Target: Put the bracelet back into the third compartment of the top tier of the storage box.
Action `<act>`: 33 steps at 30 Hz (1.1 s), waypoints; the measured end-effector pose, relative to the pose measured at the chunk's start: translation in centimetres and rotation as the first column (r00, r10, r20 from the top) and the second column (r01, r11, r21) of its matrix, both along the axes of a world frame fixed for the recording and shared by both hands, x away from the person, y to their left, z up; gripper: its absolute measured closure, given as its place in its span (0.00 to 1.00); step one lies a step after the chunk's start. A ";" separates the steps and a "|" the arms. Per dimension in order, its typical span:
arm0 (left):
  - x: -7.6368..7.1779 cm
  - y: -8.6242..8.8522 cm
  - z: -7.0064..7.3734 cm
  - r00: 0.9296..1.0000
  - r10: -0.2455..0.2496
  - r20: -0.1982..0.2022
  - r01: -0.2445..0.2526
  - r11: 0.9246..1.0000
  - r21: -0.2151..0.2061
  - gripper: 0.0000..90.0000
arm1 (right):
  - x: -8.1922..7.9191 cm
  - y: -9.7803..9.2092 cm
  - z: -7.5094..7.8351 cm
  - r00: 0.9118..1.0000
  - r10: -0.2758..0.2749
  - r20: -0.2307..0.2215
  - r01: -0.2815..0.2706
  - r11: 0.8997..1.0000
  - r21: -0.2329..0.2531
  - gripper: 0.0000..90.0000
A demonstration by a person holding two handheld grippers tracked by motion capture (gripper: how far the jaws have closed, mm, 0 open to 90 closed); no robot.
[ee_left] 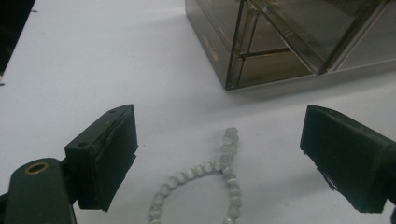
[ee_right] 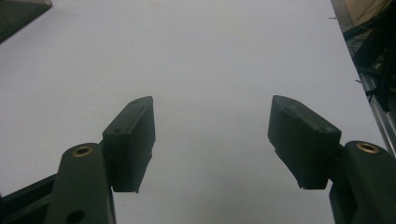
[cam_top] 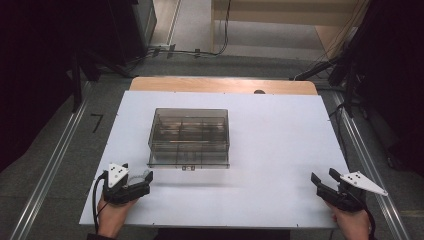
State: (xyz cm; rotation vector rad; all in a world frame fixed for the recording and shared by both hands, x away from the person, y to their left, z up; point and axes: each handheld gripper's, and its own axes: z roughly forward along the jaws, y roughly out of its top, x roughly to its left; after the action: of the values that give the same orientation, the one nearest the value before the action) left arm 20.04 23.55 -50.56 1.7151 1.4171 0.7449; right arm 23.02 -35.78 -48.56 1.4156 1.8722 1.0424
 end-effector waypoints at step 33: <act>1.1 0.3 -0.6 0.999 0.005 -0.051 -0.005 1.000 0.003 0.31 | 0.1 0.1 -0.1 1.000 0.005 -0.002 -0.005 1.000 -0.010 0.34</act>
State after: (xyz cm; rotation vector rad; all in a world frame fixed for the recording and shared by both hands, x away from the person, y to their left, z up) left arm 21.15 23.81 -51.19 1.7443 1.4562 0.7102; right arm 23.08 -35.65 -48.65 1.4080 1.8810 1.0330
